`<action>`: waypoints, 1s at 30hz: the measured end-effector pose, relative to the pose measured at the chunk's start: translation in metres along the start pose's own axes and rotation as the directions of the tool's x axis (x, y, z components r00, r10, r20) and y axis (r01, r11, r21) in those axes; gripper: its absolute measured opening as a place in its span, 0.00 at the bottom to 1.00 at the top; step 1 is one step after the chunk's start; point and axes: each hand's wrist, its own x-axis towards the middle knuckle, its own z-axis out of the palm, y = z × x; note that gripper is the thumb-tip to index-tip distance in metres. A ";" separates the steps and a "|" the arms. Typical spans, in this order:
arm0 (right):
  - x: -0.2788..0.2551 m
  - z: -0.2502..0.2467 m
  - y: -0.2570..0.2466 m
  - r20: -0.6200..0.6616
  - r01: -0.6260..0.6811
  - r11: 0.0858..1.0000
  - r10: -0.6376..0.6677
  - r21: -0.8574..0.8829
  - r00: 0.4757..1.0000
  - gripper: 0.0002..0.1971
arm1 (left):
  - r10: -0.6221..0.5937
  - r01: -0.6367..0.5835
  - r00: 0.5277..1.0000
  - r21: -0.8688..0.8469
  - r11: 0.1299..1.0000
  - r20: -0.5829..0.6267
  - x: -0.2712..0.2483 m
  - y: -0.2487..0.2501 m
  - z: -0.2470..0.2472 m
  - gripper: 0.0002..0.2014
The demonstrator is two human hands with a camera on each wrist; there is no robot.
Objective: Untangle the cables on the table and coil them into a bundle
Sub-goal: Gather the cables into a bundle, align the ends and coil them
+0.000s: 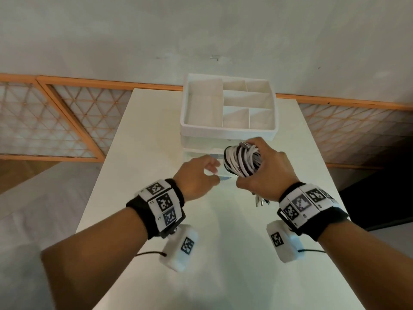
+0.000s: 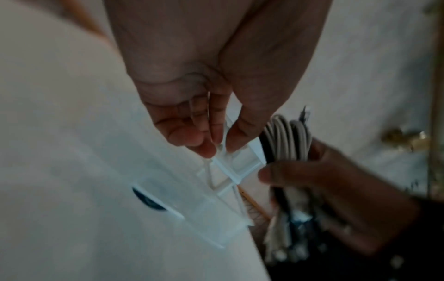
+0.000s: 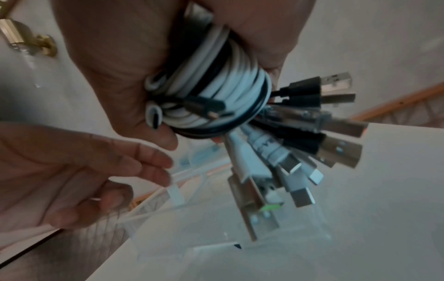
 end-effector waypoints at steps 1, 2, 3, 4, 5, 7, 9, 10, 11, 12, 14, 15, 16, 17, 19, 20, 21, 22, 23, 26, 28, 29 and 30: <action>0.004 0.000 -0.007 0.011 0.031 0.999 -0.031 -0.032 0.999 0.39 | 0.015 -0.020 1.000 0.204 0.979 0.025 0.001 -0.003 -0.003 0.21; 0.009 0.001 -0.014 0.022 0.061 0.996 -0.059 -0.070 0.998 0.39 | -0.005 -0.021 0.997 0.356 0.934 0.071 0.001 -0.009 -0.002 0.26; 0.013 0.003 -0.020 0.035 0.090 0.989 -0.086 -0.114 0.996 0.40 | -0.034 -0.020 0.993 0.436 0.900 0.117 -0.001 -0.015 0.000 0.29; 0.018 0.006 -0.024 0.054 0.118 0.979 -0.110 -0.165 0.992 0.40 | -0.051 -0.024 0.987 0.461 0.887 0.150 -0.004 -0.022 0.004 0.31; 0.023 0.010 -0.027 0.077 0.145 0.965 -0.131 -0.219 0.988 0.41 | -0.047 -0.034 0.985 0.454 0.891 0.165 -0.008 -0.027 0.007 0.31; 0.034 0.019 -0.028 0.140 0.201 0.924 -0.163 -0.324 0.977 0.41 | -0.026 -0.067 0.979 0.441 0.895 0.200 -0.014 -0.034 0.011 0.31; 0.042 0.028 -0.026 0.216 0.246 0.883 -0.171 -0.399 0.961 0.41 | -0.016 -0.101 0.970 0.461 0.882 0.243 -0.019 -0.035 0.011 0.28; 0.046 0.031 -0.025 0.252 0.260 0.867 -0.162 -0.426 0.954 0.41 | 0.001 -0.107 0.974 0.458 0.882 0.226 -0.020 -0.034 0.009 0.25; 0.049 0.035 -0.024 0.287 0.270 0.851 -0.149 -0.450 0.946 0.41 | 0.041 -0.107 0.986 0.433 0.895 0.159 -0.022 -0.032 0.006 0.21; 0.051 0.038 -0.024 0.319 0.284 0.836 -0.139 -0.470 0.937 0.41 | 0.098 -0.110 0.994 0.391 0.914 0.050 -0.024 -0.029 0.001 0.15; 0.055 0.046 -0.026 0.382 0.308 0.803 -0.109 -0.510 0.918 0.42 | 0.238 -0.170 0.954 0.327 0.929 -0.180 -0.023 -0.025 -0.007 0.10; 0.057 0.050 -0.028 0.411 0.315 0.789 -0.088 -0.527 0.907 0.42 | 0.306 -0.223 0.924 0.328 0.918 -0.231 -0.020 -0.022 -0.010 0.13; 0.059 0.053 -0.030 0.432 0.321 0.780 -0.073 -0.537 0.899 0.42 | 0.358 -0.270 0.904 0.339 0.901 -0.232 -0.017 -0.021 -0.011 0.16; 0.060 0.055 -0.031 0.443 0.321 0.777 -0.060 -0.542 0.895 0.41 | 0.388 -0.305 0.899 0.346 0.887 -0.201 -0.013 -0.020 -0.011 0.19; 0.062 0.062 -0.032 0.455 0.301 0.802 -0.041 -0.516 0.890 0.36 | 0.355 -0.297 0.928 0.345 0.890 -0.117 -0.005 -0.022 -0.006 0.23; 0.062 0.065 -0.031 0.466 0.287 0.829 -0.037 -0.479 0.884 0.35 | 0.316 -0.267 0.944 0.346 0.900 -0.094 -0.001 -0.026 -0.002 0.23; 0.062 0.068 -0.029 0.476 0.274 0.857 -0.039 -0.436 0.879 0.35 | 0.286 -0.238 0.954 0.352 0.905 -0.089 0.002 -0.030 0.001 0.23; 0.061 0.071 -0.026 0.479 0.264 0.879 -0.047 -0.397 0.876 0.35 | 0.264 -0.216 0.960 0.363 0.907 -0.089 0.005 -0.034 0.005 0.23; 0.061 0.073 -0.024 0.473 0.259 0.894 -0.061 -0.365 0.879 0.36 | 0.246 -0.198 0.966 0.376 0.905 -0.084 0.008 -0.037 0.010 0.23; 0.058 0.072 -0.016 0.445 0.272 0.904 -0.107 -0.328 0.889 0.41 | 0.180 -0.127 0.981 0.461 0.878 -0.073 0.015 -0.038 0.021 0.20; 0.055 0.064 -0.015 0.437 0.280 0.904 -0.120 -0.323 0.891 0.43 | 0.126 -0.067 0.989 0.537 0.841 -0.075 0.020 -0.034 0.022 0.19; 0.051 0.056 -0.016 0.422 0.290 0.903 -0.140 -0.318 0.896 0.43 | 0.110 -0.053 0.992 0.569 0.820 -0.066 0.021 -0.032 0.022 0.19; 0.045 0.049 -0.018 0.388 0.307 0.899 -0.175 -0.312 0.905 0.40 | 0.104 -0.052 0.993 0.600 0.798 -0.052 0.022 -0.030 0.022 0.19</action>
